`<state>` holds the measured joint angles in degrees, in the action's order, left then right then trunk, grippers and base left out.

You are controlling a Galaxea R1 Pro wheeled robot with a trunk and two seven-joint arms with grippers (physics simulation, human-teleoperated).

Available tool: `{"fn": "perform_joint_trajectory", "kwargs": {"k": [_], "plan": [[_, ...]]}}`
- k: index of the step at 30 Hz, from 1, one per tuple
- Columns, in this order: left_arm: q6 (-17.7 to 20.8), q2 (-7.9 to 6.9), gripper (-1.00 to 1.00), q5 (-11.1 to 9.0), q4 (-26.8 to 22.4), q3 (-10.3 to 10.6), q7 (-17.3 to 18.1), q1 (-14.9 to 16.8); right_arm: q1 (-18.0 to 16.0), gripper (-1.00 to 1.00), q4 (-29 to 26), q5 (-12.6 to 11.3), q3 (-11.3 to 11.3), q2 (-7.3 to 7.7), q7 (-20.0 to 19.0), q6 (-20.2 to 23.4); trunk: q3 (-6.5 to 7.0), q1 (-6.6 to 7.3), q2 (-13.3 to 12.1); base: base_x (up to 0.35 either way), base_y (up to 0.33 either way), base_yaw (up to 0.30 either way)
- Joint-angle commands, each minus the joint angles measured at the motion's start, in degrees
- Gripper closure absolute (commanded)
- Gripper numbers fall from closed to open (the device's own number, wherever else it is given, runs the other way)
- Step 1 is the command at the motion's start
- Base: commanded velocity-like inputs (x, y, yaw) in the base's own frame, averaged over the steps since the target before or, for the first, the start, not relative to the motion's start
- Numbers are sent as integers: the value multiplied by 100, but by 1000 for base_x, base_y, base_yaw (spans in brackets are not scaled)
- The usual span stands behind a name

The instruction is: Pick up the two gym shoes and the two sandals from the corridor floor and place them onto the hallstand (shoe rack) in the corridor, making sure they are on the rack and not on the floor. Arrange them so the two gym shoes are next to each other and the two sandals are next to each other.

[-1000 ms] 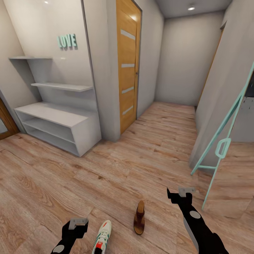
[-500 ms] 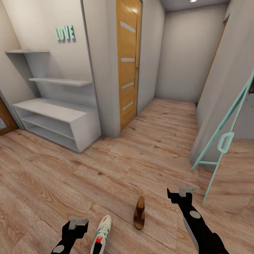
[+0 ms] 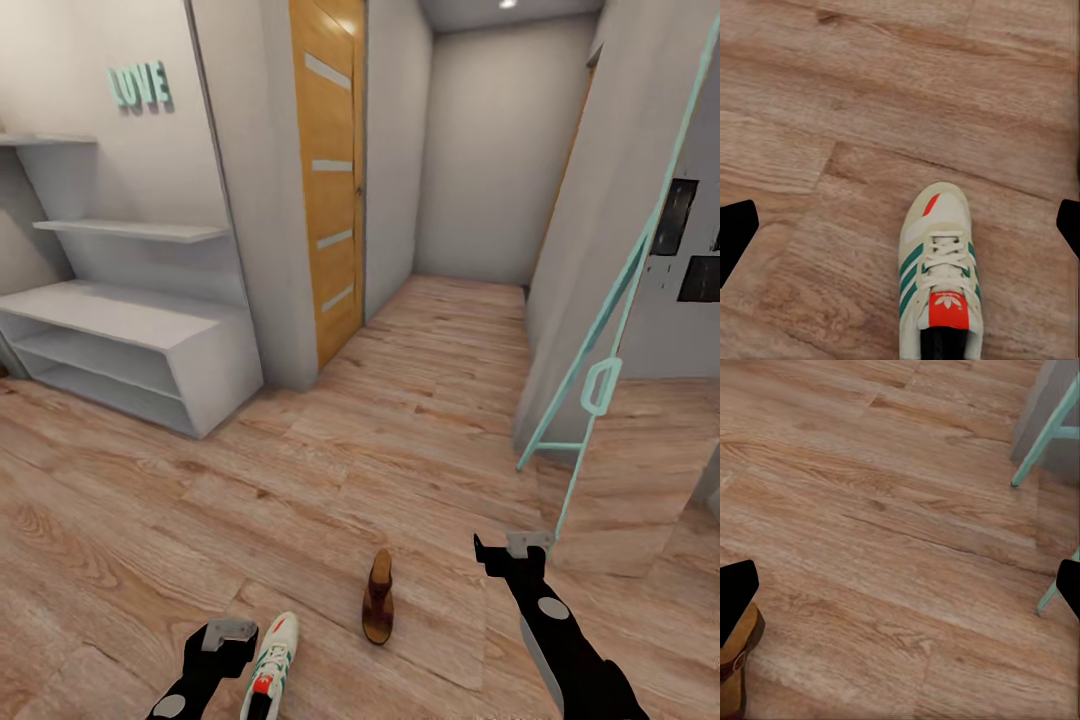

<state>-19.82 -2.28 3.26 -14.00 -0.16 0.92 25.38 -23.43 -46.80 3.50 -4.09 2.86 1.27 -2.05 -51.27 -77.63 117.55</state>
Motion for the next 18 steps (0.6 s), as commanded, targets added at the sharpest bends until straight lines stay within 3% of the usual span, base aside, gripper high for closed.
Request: {"fn": "perform_joint_trajectory", "kwargs": {"k": [1,9,18], "plan": [[-18,-1,-100,36,3,-4,4,2,-4,-100,4,37,-2,-2,13,-14,-5,1,2,0,0,-116],[-22,-3,-100,35,3,-2,2,2,-4,-100,4,37,2,-4,13,-14,-5,1,2,-44,0,-47],[-36,-8,-100,34,3,-7,-2,2,-4,-100,4,37,5,-5,13,-14,-5,1,2,-270,0,-6]]}}
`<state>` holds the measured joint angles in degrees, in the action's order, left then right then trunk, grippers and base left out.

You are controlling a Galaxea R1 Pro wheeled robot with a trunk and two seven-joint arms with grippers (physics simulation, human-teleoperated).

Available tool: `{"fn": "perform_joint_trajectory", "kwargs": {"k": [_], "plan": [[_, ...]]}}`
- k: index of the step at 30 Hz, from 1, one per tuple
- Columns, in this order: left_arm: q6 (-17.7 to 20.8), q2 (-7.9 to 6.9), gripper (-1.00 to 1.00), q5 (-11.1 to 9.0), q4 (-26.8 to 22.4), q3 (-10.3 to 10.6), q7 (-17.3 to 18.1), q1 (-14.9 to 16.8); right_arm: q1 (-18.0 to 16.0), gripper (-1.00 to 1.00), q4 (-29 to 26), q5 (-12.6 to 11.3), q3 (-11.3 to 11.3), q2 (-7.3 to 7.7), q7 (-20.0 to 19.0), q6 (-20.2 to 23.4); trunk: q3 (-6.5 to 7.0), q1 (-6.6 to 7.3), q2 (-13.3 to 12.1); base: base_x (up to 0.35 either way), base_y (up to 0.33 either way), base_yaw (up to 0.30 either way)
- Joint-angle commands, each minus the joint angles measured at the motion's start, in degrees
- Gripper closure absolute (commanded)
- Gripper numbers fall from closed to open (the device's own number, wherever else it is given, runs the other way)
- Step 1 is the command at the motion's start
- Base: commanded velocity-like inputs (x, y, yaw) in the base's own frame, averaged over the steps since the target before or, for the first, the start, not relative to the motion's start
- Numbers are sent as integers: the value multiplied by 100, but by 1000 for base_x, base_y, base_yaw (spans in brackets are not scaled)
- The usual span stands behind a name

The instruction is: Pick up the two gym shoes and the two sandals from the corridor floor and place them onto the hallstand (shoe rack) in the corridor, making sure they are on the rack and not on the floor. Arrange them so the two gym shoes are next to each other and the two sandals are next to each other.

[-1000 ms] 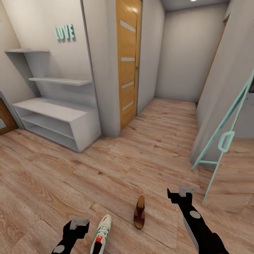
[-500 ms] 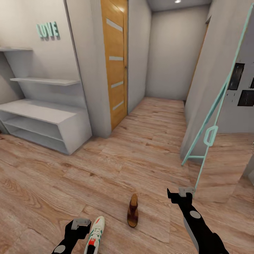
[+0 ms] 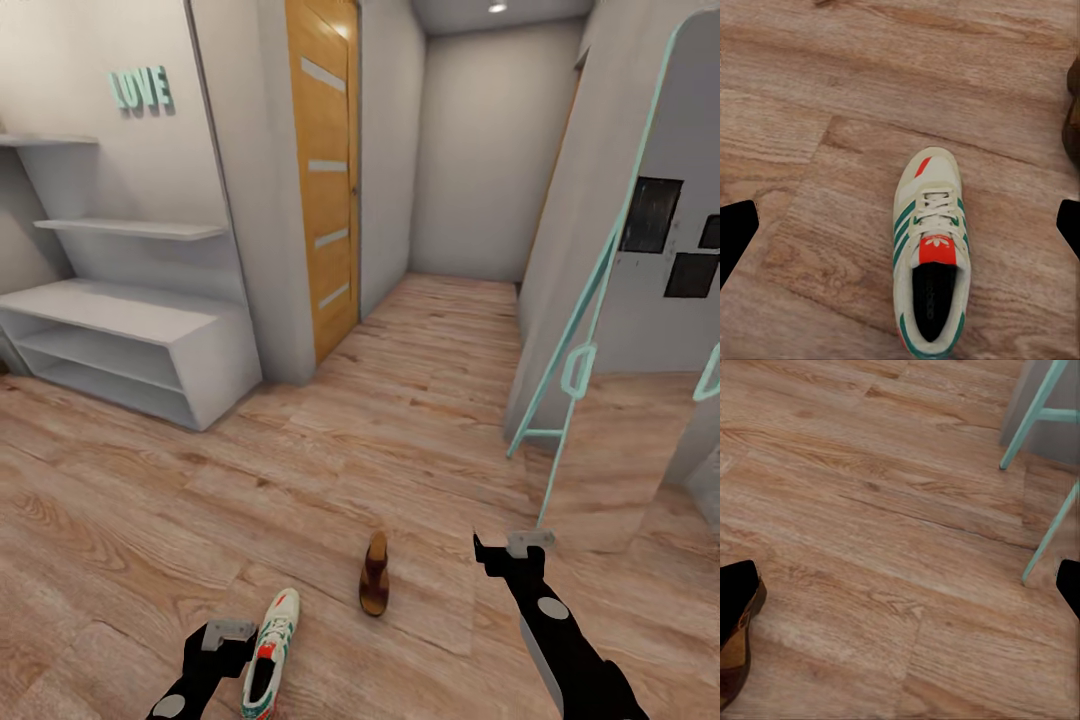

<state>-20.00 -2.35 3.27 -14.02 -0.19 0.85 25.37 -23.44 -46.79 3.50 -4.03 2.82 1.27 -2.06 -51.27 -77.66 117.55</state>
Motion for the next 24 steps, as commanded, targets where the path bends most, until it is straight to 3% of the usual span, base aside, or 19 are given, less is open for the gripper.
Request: {"fn": "perform_joint_trajectory", "kwargs": {"k": [1,7,24], "plan": [[-20,-1,-100,34,4,-5,4,3,-3,-100,3,37,-2,-1,13,-14,-4,4,2,-316,0,-2],[-22,-2,-100,33,4,-7,3,3,-3,-100,3,35,-2,-1,13,-14,-4,4,2,-125,0,0],[-22,6,-100,33,4,0,6,3,-3,-100,1,37,-9,-1,13,-12,-8,4,2,-11,0,-1]]}}
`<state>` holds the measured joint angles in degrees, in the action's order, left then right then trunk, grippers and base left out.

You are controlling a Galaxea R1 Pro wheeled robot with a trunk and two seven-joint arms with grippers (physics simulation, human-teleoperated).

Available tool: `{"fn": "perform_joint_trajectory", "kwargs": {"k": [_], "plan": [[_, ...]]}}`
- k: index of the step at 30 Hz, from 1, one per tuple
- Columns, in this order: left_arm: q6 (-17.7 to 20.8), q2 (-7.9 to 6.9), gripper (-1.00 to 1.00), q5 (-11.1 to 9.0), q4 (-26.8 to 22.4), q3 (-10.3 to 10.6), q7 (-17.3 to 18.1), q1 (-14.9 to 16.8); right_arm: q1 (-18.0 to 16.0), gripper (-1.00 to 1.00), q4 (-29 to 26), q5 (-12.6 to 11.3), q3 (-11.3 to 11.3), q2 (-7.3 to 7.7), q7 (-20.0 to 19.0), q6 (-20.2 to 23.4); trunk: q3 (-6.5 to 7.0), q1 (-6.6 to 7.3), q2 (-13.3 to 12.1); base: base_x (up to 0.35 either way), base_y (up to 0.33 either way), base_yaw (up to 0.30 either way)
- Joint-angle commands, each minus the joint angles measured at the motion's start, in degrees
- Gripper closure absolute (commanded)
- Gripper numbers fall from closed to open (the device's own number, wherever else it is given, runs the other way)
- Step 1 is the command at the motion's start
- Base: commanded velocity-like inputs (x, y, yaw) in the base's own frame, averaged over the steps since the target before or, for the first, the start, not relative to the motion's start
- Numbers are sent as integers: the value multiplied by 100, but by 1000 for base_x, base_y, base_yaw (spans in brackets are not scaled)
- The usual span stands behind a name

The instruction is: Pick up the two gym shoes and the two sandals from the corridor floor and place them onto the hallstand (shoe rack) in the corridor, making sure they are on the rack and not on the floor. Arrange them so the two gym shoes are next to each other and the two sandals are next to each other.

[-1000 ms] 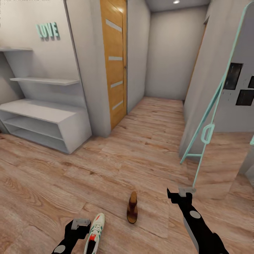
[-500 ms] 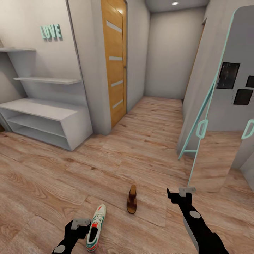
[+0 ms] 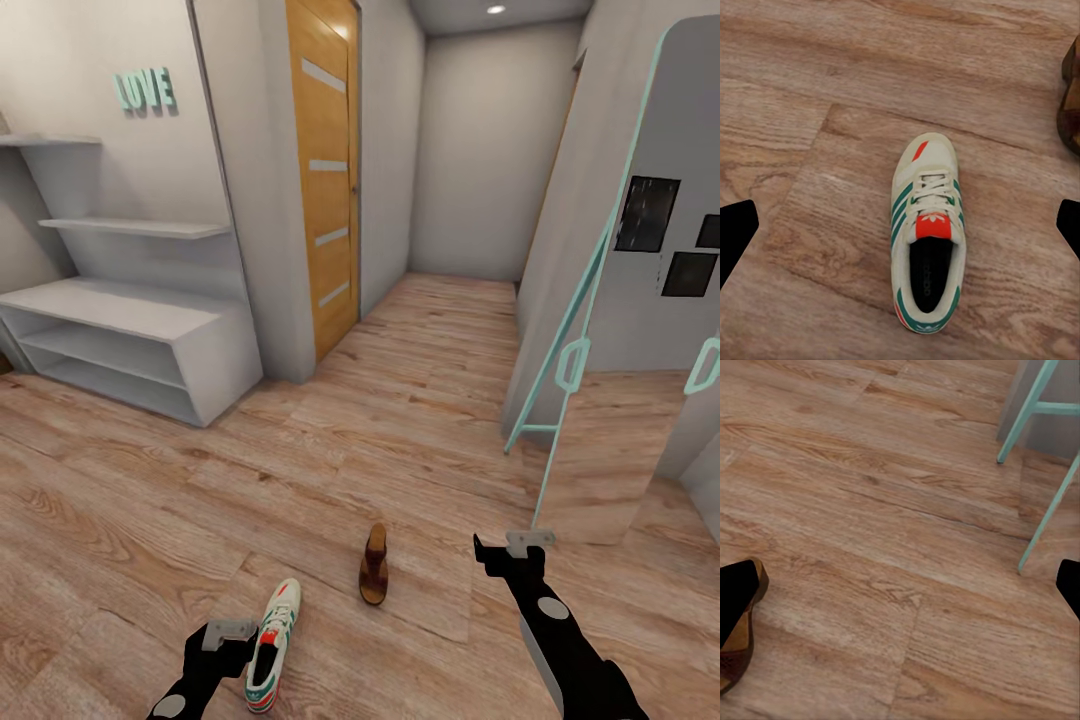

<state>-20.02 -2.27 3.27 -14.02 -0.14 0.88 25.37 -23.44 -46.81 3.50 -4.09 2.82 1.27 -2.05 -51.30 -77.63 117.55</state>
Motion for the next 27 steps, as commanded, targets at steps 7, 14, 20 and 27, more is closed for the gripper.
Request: {"fn": "perform_joint_trajectory", "kwargs": {"k": [7,14,20,27], "plan": [[-21,-1,-100,34,4,-4,6,3,-3,-100,2,29,-4,-1,13,-15,-42,1,2,0,0,-110],[-21,-1,-100,34,4,-4,4,3,-3,-100,0,28,-4,-1,13,-12,-105,-21,42,0,0,-192],[-20,-1,-100,34,4,-4,1,3,-3,-100,-3,28,-4,-1,13,-9,-243,-153,283,0,0,-173],[-19,-1,-100,34,4,-8,0,3,-3,-100,-4,28,-4,-1,13,-12,-379,-307,563,0,0,-49]]}}
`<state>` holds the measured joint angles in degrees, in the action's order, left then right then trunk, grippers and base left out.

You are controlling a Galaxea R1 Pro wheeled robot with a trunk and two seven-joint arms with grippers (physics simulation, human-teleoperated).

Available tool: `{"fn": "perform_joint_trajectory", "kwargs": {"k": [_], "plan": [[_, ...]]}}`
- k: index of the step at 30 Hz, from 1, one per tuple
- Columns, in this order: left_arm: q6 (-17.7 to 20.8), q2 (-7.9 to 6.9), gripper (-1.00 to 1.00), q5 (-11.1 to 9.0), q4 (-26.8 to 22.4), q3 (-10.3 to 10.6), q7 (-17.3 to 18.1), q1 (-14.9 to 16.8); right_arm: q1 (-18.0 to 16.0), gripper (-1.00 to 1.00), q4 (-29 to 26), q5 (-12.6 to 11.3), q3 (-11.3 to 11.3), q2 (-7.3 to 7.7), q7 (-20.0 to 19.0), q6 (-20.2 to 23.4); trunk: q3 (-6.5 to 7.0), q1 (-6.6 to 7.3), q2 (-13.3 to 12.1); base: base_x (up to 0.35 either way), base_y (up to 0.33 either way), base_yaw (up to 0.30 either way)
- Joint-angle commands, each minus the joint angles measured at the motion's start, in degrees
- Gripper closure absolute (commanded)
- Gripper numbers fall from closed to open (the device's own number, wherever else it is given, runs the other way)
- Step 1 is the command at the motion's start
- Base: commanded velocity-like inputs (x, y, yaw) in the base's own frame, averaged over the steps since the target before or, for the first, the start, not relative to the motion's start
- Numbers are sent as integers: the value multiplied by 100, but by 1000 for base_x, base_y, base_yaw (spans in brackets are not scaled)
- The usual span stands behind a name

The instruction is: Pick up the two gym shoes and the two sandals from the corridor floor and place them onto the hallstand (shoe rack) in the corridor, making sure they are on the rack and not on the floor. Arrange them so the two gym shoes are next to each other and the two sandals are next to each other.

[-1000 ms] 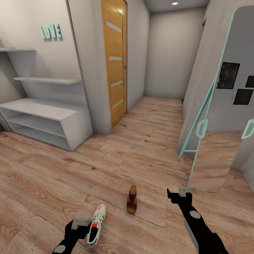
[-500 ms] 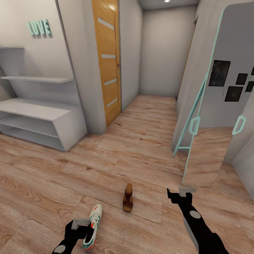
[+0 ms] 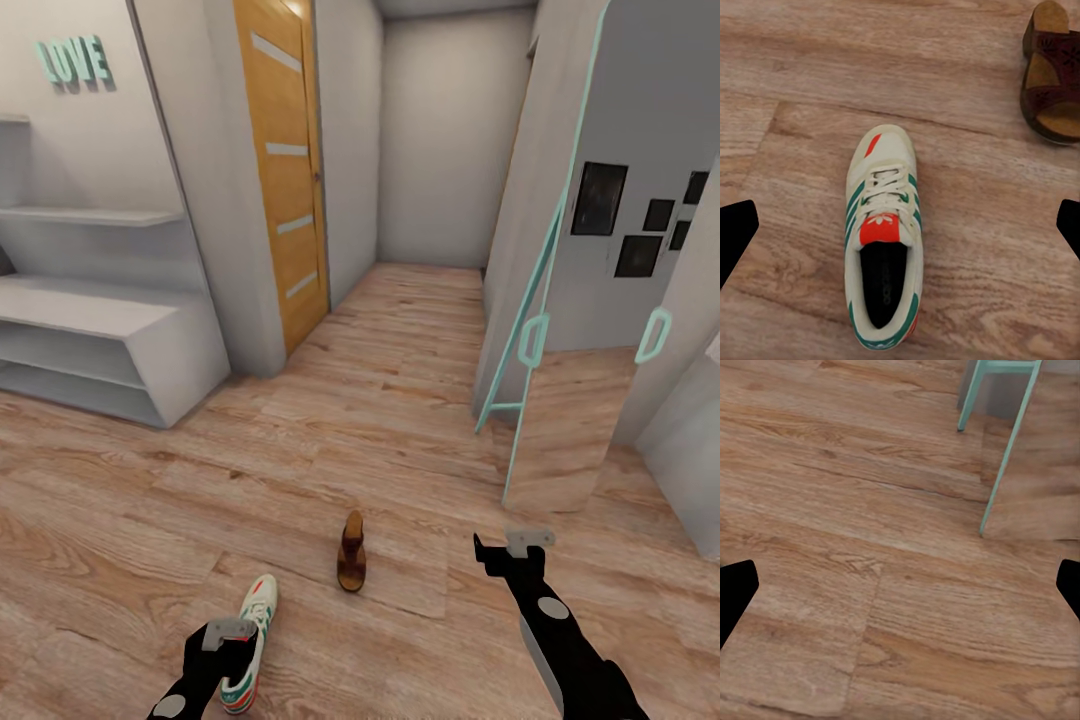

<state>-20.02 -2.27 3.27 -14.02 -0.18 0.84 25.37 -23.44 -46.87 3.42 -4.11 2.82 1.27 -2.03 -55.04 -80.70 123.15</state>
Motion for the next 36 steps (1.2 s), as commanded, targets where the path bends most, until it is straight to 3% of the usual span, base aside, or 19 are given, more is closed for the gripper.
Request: {"fn": "perform_joint_trajectory", "kwargs": {"k": [1,36], "plan": [[-19,-1,-100,34,4,-4,4,3,-3,-100,3,36,-2,-1,13,-14,-23,-22,43,0,0,-15],[-36,-12,-100,42,4,-2,-5,3,-3,-100,3,36,7,-1,13,-16,-653,-790,1447,0,0,-1]]}}
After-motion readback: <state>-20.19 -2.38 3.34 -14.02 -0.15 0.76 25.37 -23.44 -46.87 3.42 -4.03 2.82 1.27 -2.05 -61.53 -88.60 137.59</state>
